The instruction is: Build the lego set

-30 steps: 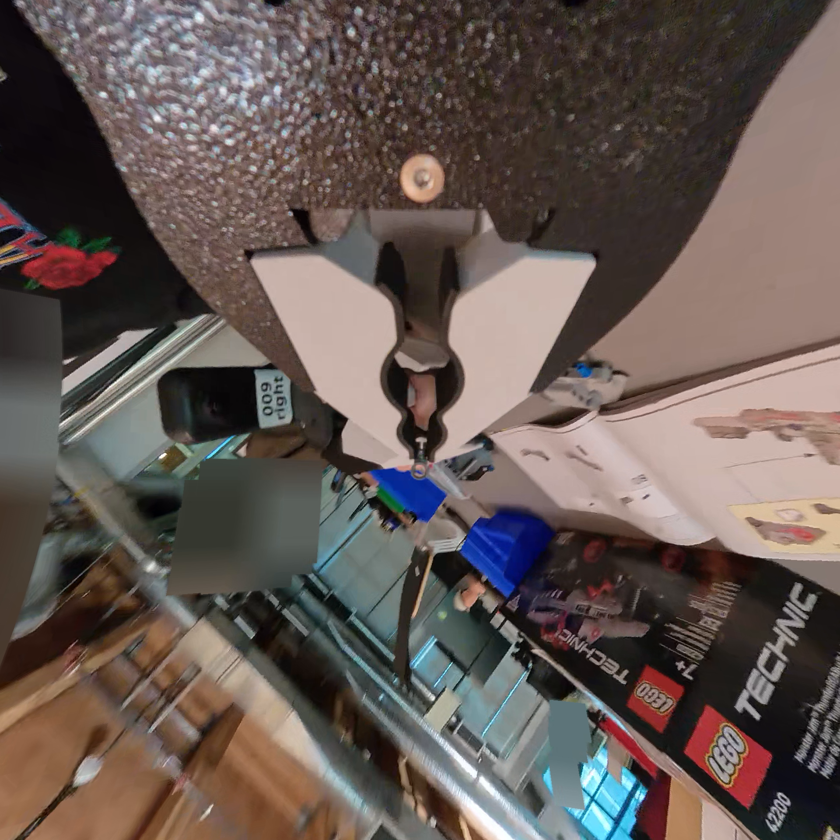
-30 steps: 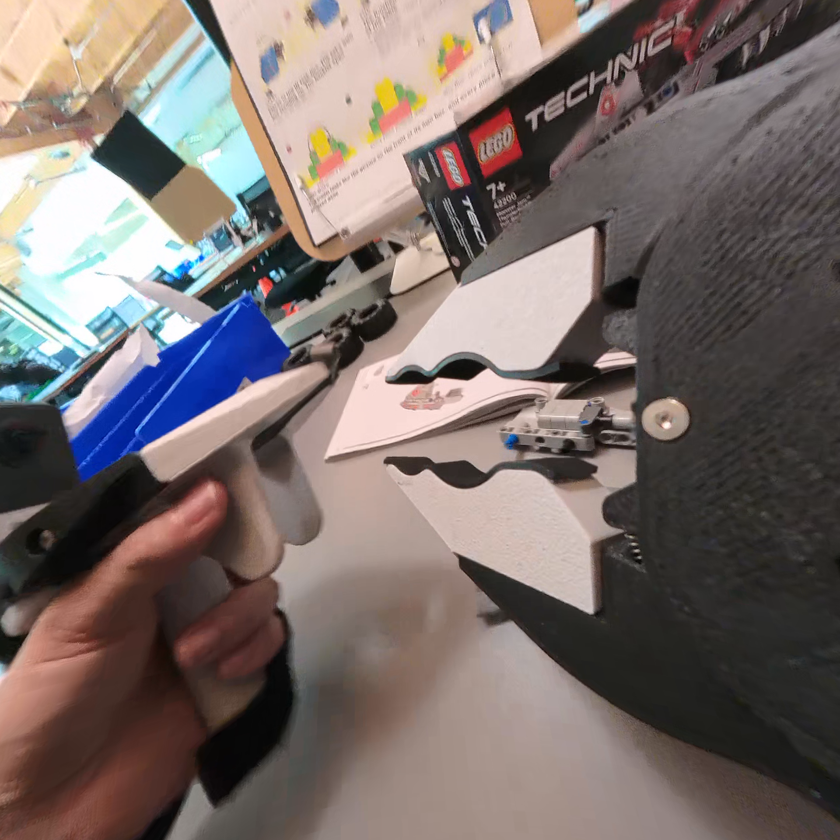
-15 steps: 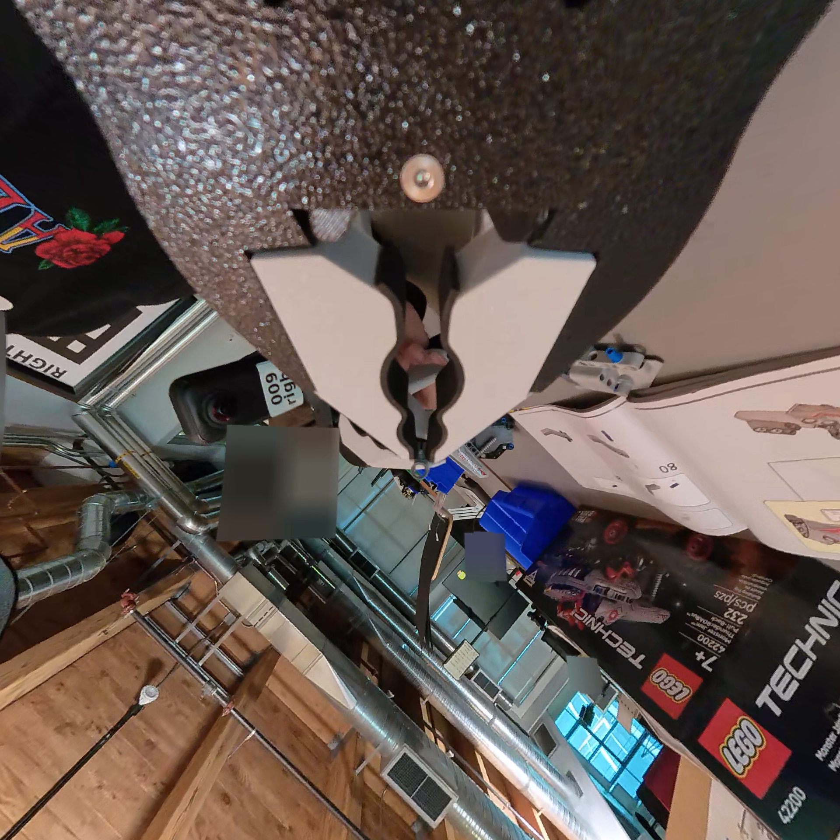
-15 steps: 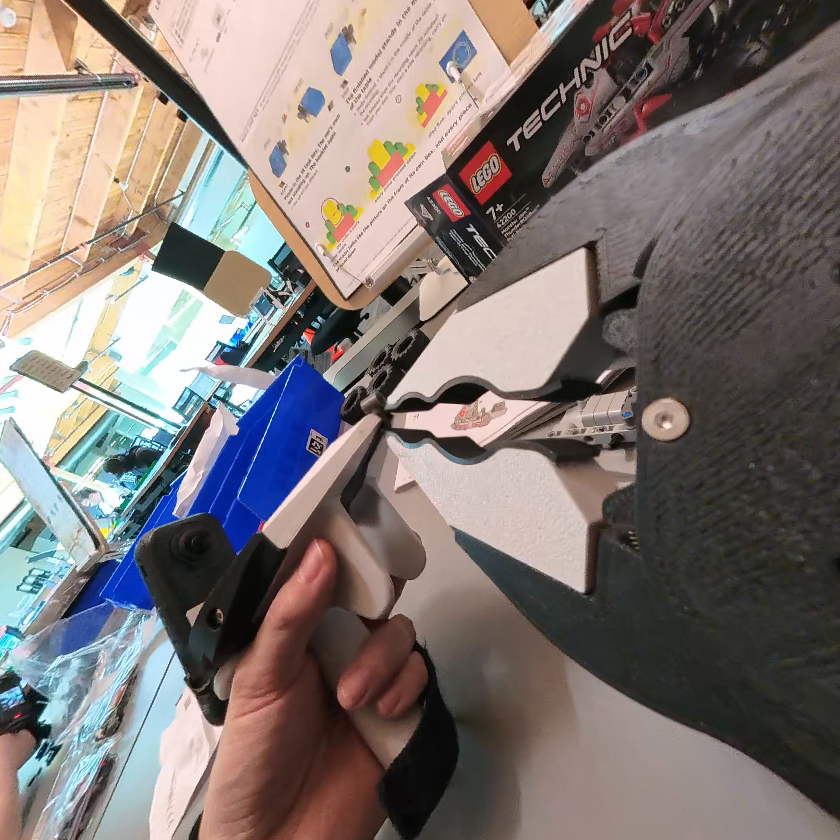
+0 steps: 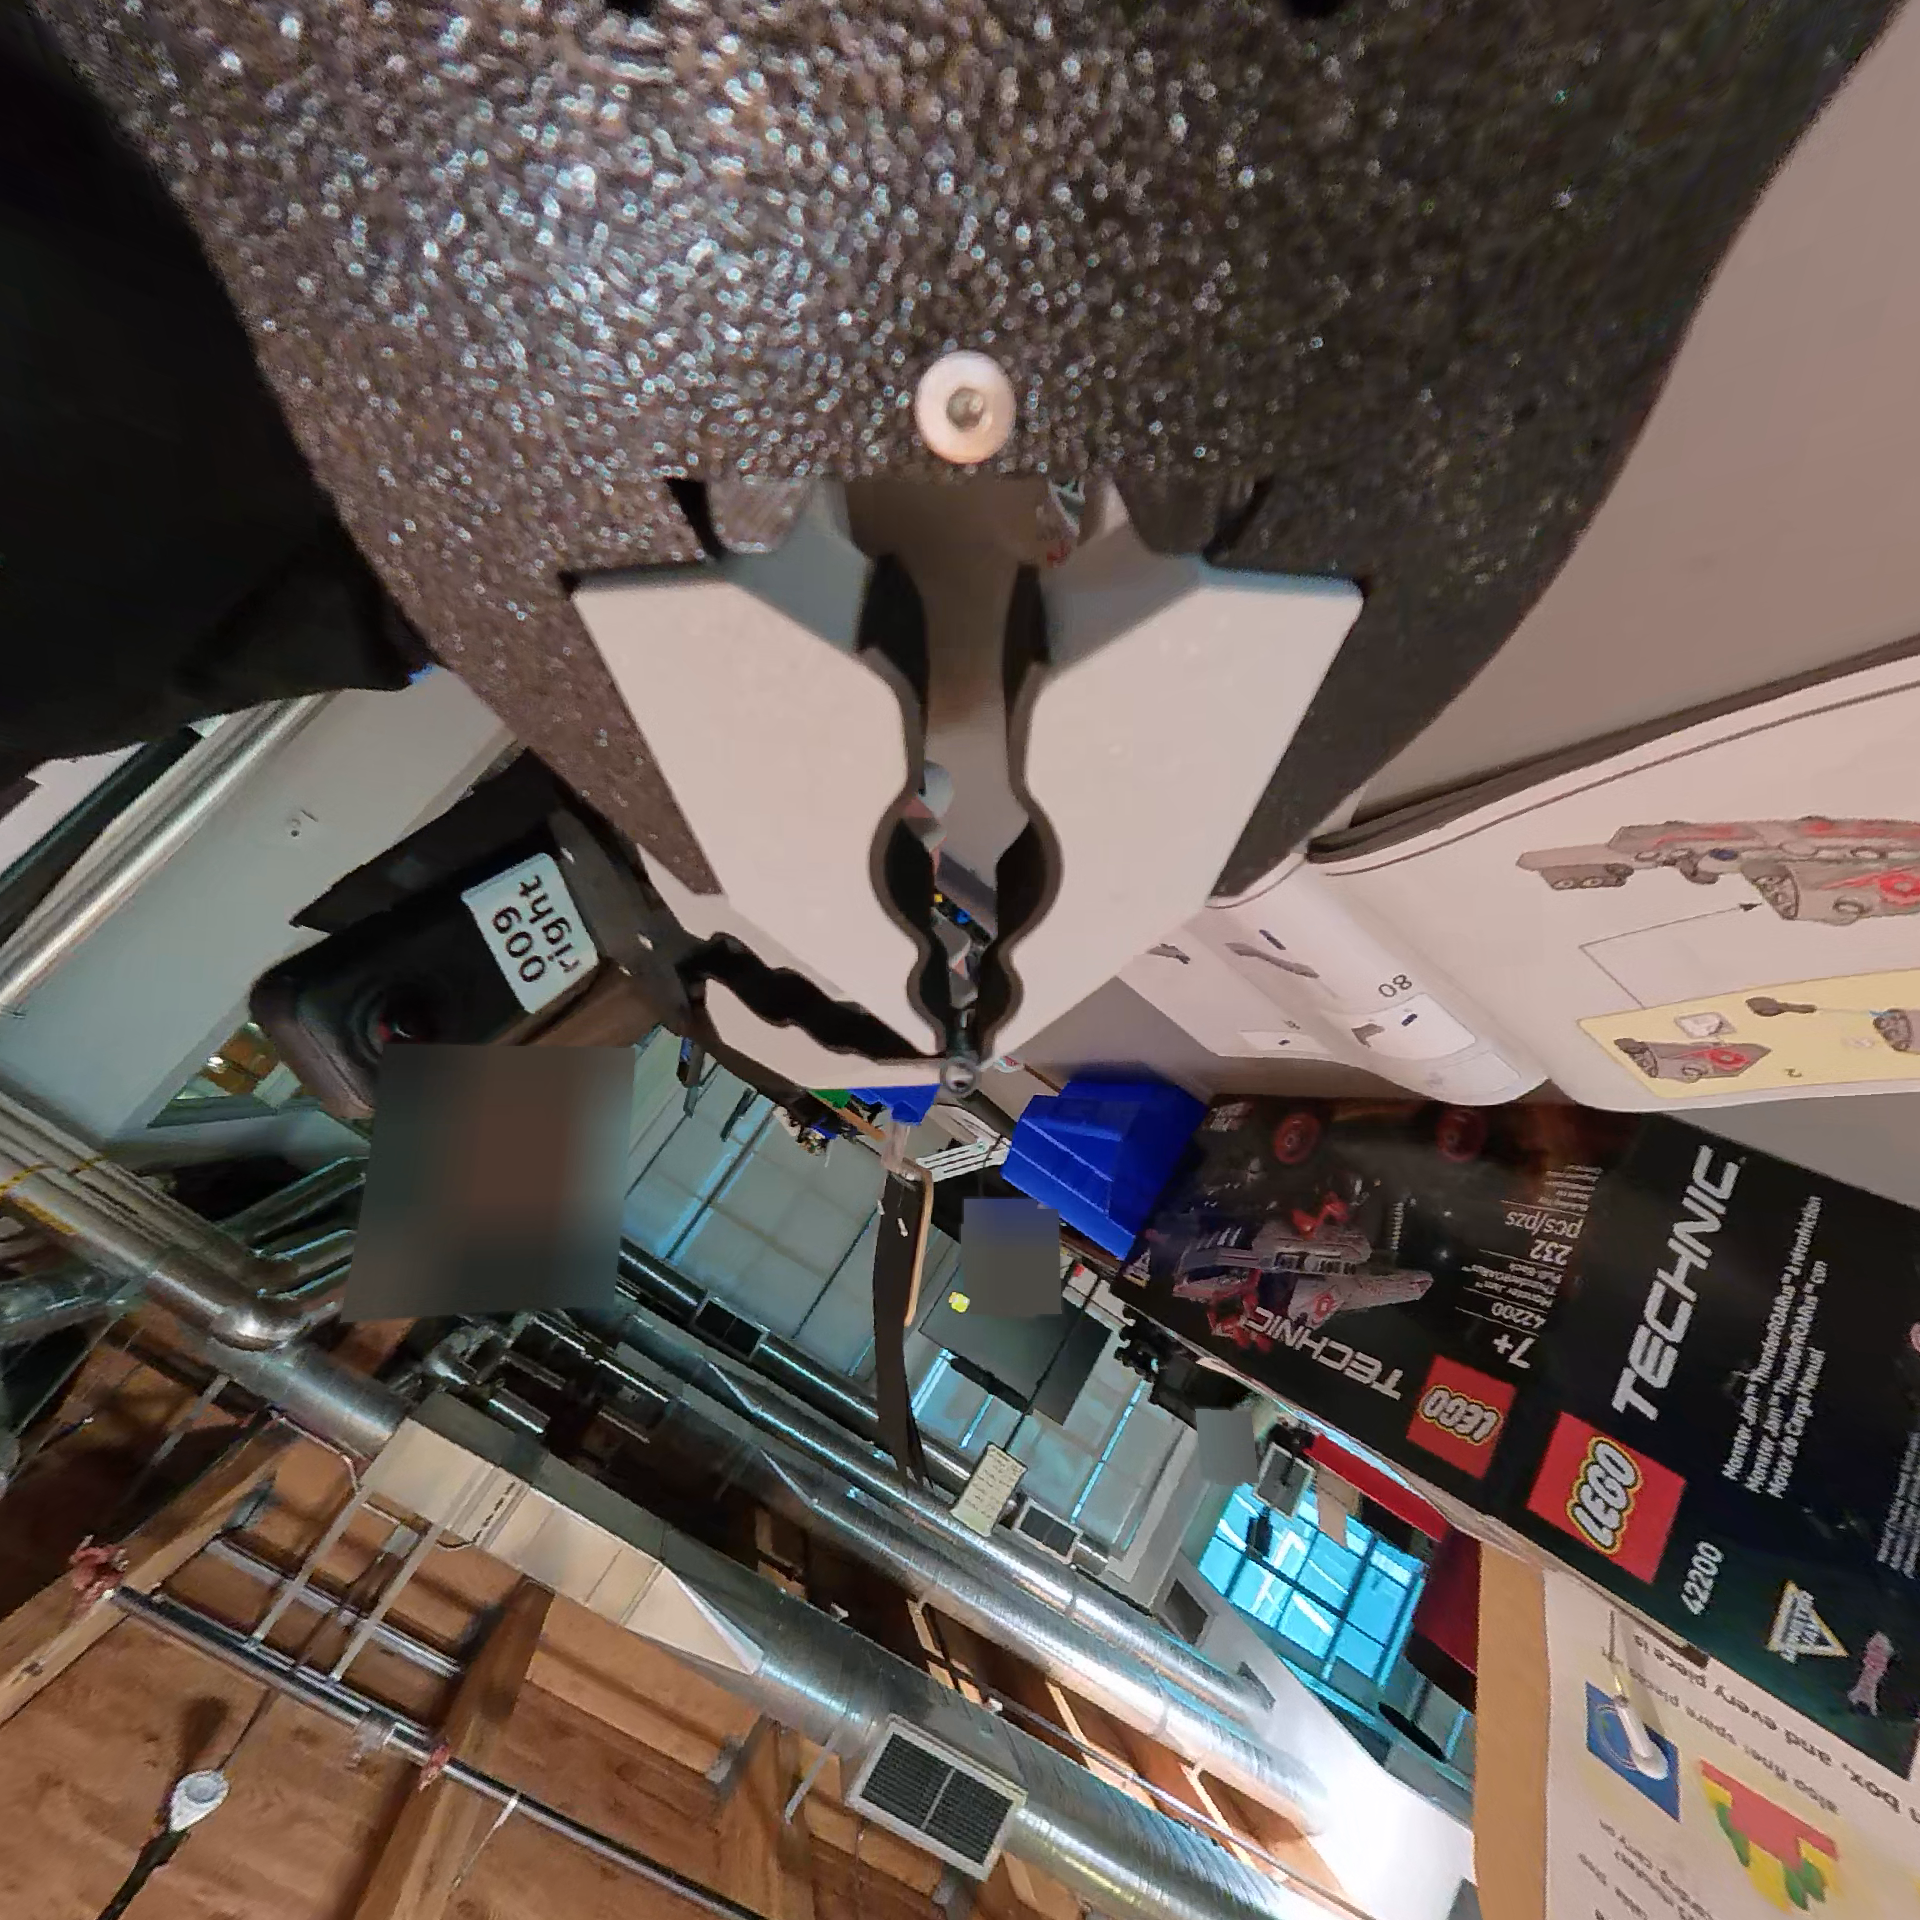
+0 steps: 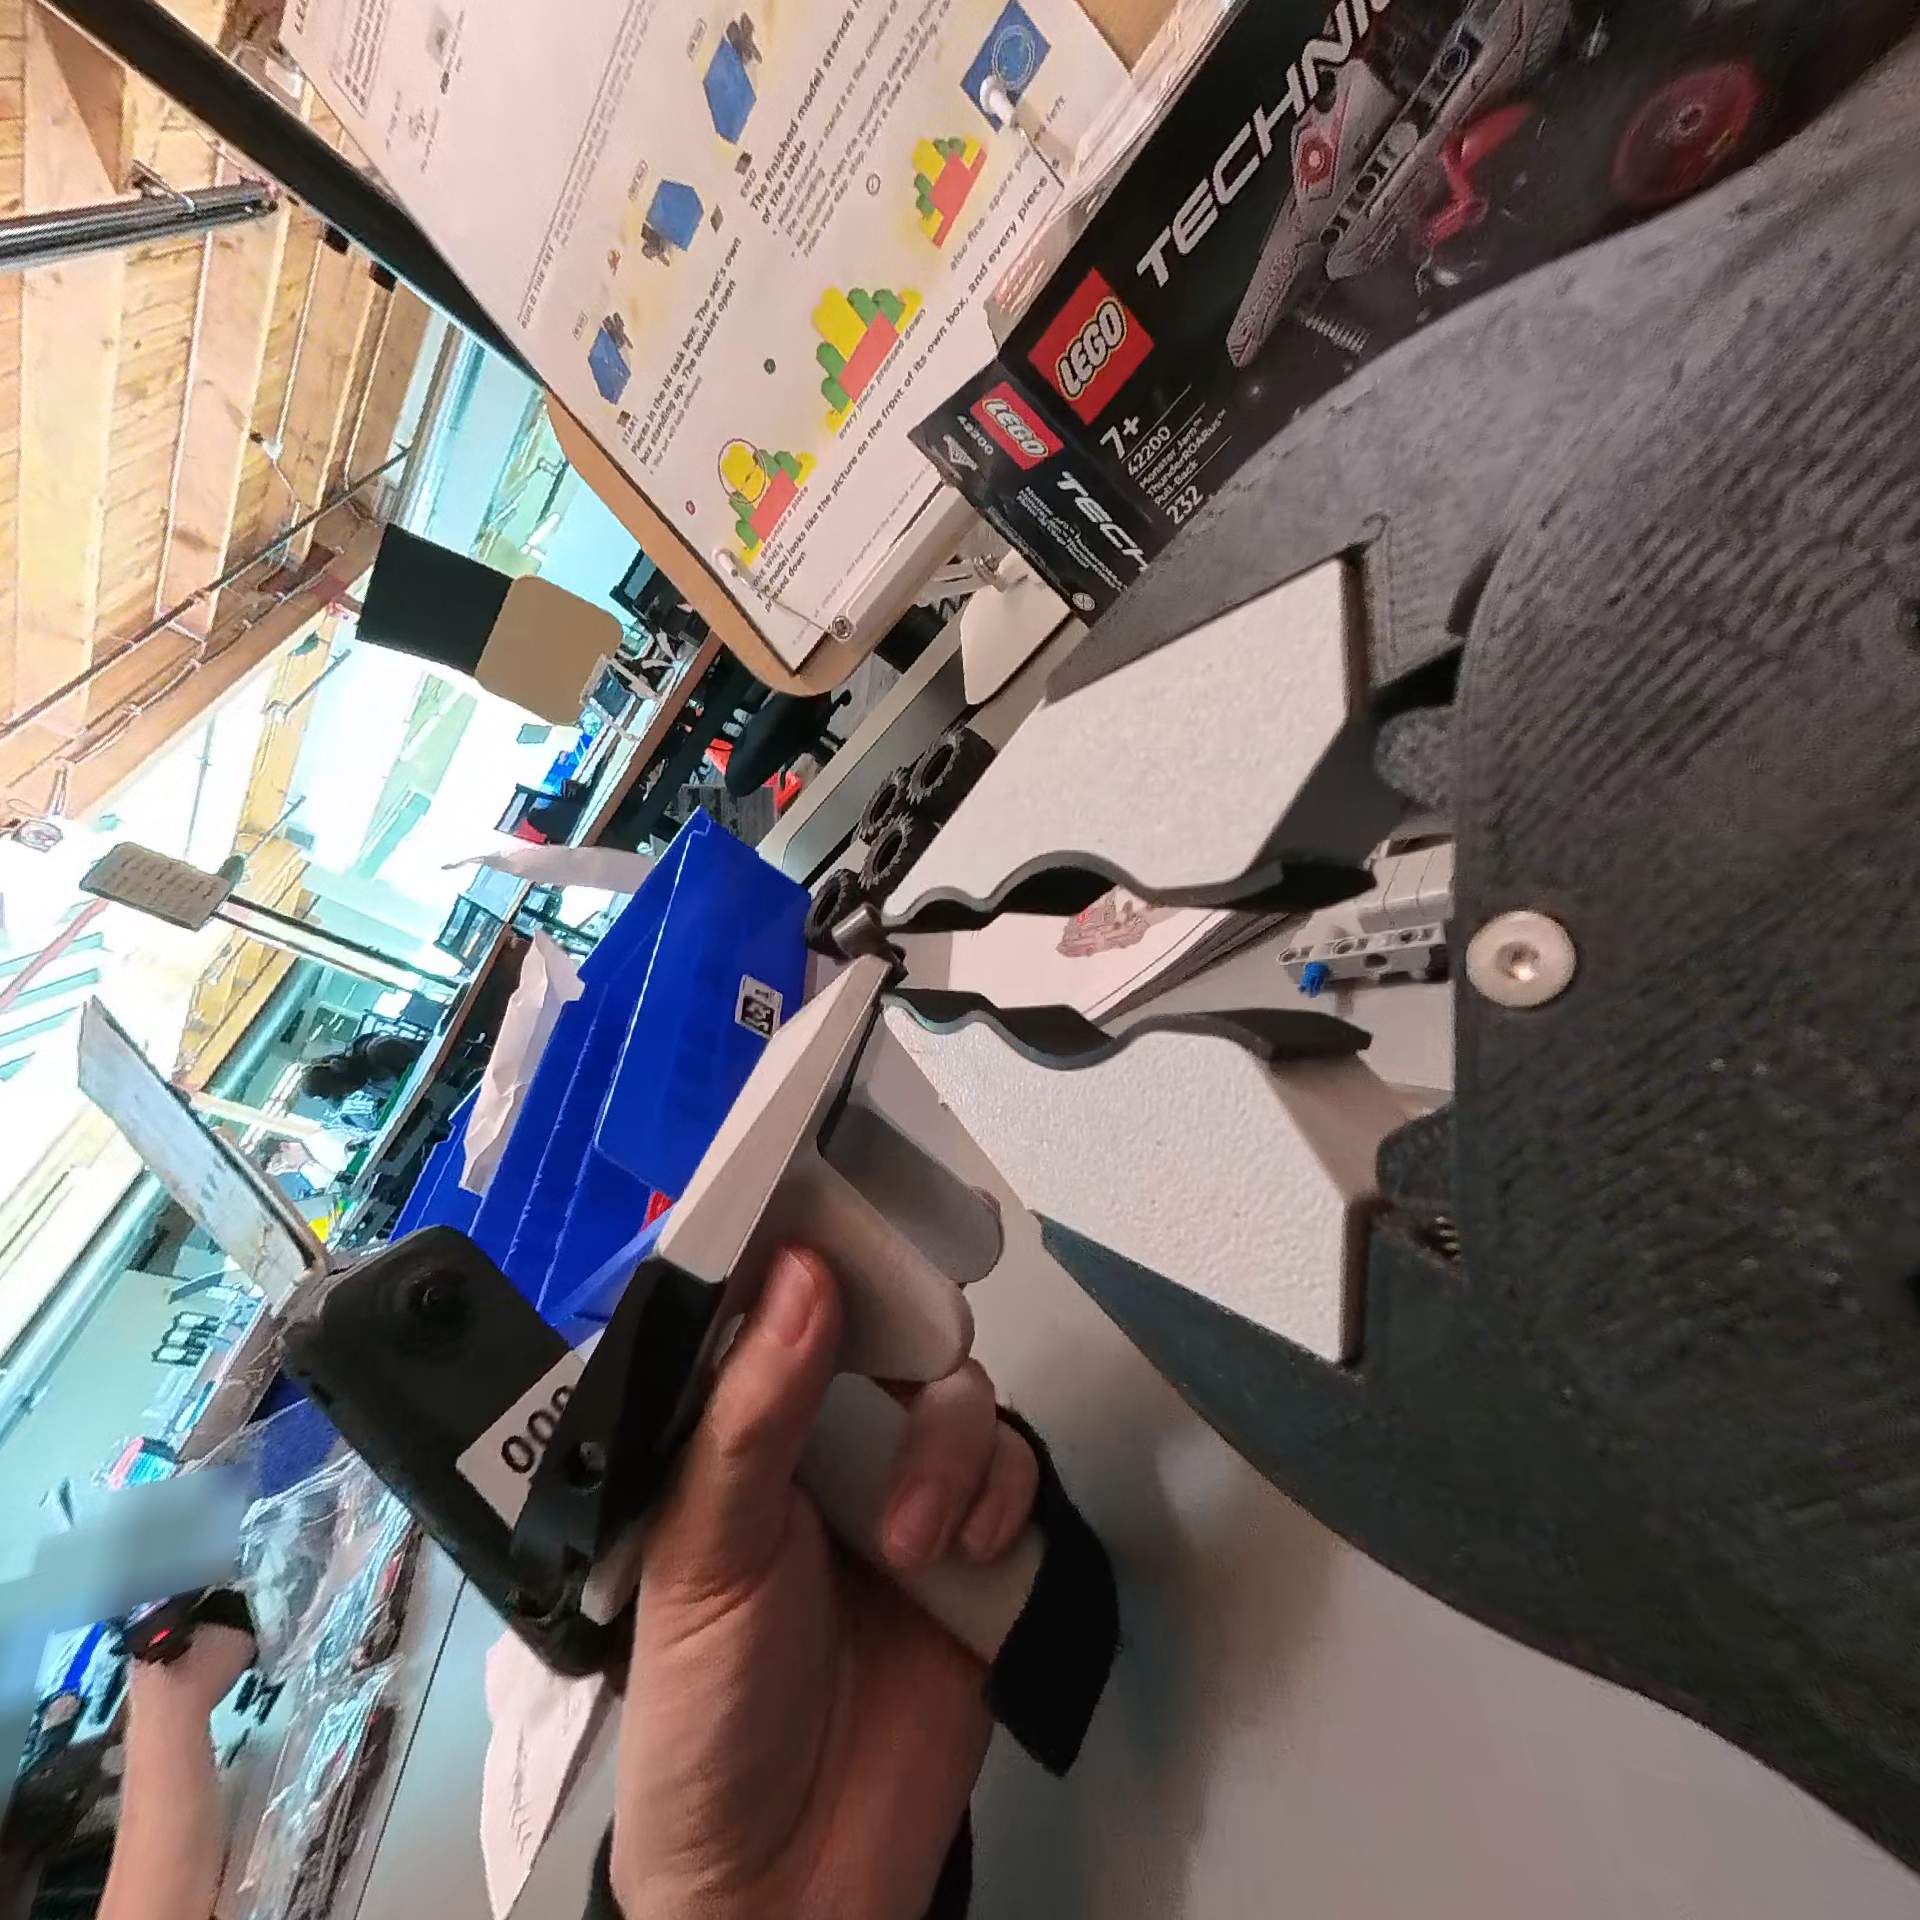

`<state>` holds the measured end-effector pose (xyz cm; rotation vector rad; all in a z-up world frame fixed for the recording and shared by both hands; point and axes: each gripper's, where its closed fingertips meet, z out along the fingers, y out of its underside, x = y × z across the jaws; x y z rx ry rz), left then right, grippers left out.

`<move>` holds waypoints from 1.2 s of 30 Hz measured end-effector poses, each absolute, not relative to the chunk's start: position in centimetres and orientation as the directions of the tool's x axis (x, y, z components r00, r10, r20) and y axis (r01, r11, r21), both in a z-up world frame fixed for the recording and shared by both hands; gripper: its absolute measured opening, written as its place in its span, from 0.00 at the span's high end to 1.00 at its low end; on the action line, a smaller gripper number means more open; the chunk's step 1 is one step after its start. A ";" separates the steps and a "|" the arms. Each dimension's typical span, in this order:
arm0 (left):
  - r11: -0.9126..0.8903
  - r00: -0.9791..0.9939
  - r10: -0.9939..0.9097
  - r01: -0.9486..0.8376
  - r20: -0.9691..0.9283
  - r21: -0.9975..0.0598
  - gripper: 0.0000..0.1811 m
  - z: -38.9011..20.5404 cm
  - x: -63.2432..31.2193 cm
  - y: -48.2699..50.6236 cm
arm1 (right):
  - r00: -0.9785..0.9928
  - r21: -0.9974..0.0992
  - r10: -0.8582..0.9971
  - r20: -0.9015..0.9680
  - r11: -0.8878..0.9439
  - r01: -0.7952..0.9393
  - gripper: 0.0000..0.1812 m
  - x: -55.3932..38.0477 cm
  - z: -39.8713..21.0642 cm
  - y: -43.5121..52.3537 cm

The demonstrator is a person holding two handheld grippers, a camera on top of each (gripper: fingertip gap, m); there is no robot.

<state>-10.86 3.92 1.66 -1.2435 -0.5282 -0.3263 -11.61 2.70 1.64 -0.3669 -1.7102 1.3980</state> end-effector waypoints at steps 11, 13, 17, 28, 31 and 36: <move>0.237 0.891 0.102 0.411 0.443 -0.881 0.99 1.7 -10.7 3.8 | -0.498 -0.825 0.657 0.566 0.448 -0.346 1.00 -11.4 1.7 2.8; 0.213 0.893 0.094 0.413 0.439 -0.886 0.99 1.6 -10.7 3.7 | -0.470 -0.800 0.646 0.601 0.482 -0.359 1.00 -11.5 1.7 3.1; 0.107 0.915 0.101 0.380 0.390 -0.919 0.94 1.0 -10.7 3.4 | -0.411 -0.708 0.577 0.706 0.582 -0.399 1.00 -11.3 1.4 3.2; -0.129 0.916 0.003 0.399 0.402 -0.908 0.93 -0.6 -9.7 2.3 | -0.283 -0.377 0.272 0.920 0.812 -0.445 1.00 -11.0 -0.9 2.0; -0.126 0.904 0.010 0.425 0.427 -0.897 0.98 -0.7 -9.9 2.2 | -0.265 -0.302 0.195 0.944 0.833 -0.464 1.00 -10.7 -1.5 1.5; -0.220 0.928 0.073 0.372 0.365 -0.902 1.00 -2.6 -10.4 1.9 | -0.292 -0.348 0.230 0.928 0.816 -0.461 1.00 -10.7 -1.6 1.3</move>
